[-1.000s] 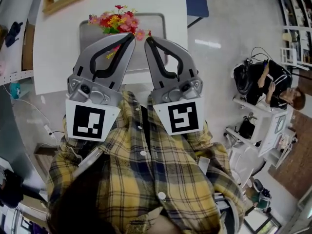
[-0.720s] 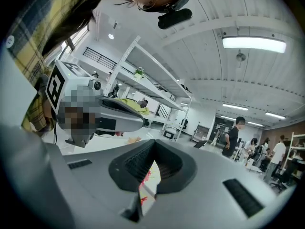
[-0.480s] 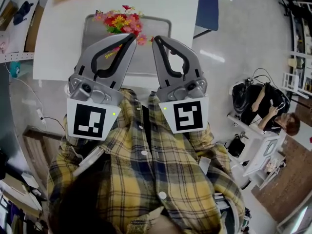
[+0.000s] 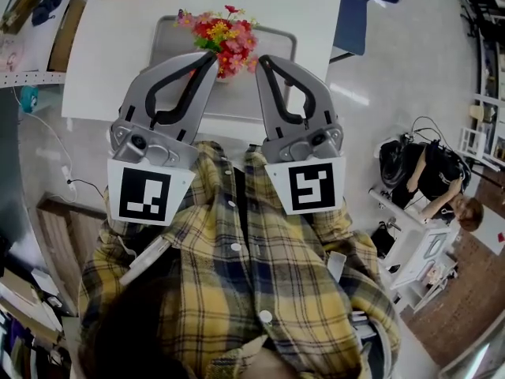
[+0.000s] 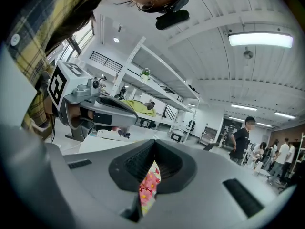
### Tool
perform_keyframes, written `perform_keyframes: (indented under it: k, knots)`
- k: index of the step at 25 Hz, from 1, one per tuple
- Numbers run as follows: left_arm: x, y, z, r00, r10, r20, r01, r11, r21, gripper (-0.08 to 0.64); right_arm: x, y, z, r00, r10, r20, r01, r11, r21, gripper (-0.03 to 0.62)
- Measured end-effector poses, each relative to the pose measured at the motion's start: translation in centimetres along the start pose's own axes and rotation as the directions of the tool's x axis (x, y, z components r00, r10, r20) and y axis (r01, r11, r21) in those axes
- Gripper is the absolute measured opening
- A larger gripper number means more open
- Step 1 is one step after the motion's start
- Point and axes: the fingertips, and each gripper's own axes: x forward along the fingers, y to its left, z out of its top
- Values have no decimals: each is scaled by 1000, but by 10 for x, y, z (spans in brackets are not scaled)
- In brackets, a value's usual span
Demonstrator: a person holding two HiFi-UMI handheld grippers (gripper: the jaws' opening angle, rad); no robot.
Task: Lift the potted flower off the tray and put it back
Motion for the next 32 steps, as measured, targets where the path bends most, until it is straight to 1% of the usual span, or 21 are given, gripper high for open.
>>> perform_keyframes:
  k: [6,11,15,18,22,25,28,31,32]
  knots:
    - [-9,8,-18,1000,-1,-6,1,1000,0,9,10,19,-11,999,20,-29,-20,1000,3,-2]
    - [-20,10,-35,1000,-10,-14,9,999,-51,9,12,40,-29,995,36,-89,-35,999,20,-2]
    - [-21,8,-54,999,-14,-30,13,998,-54,9,11,46,-49,992,36,-121,-32,999,39,-2]
    - [-20,4,-74,998,-23,-55,19,998,-64,9,11,48,-68,988,43,-146,-36,998,56,-2]
    - [-23,-2,-99,993,-51,-103,41,994,-97,9,12,52,-88,983,65,-173,-53,996,76,0]
    - [-24,-8,-116,988,-83,-128,66,990,-128,11,11,58,-105,973,100,-206,-80,991,107,0]
    - [-25,-12,-132,981,-111,-161,83,982,-169,11,11,64,-120,962,136,-236,-110,987,120,0]
    - [-27,-15,-147,973,-128,-194,91,978,-189,12,13,69,-134,952,167,-257,-136,982,133,3]
    - [-27,-16,-153,970,-133,-203,93,976,-195,12,13,71,-138,947,181,-264,-148,979,140,25]
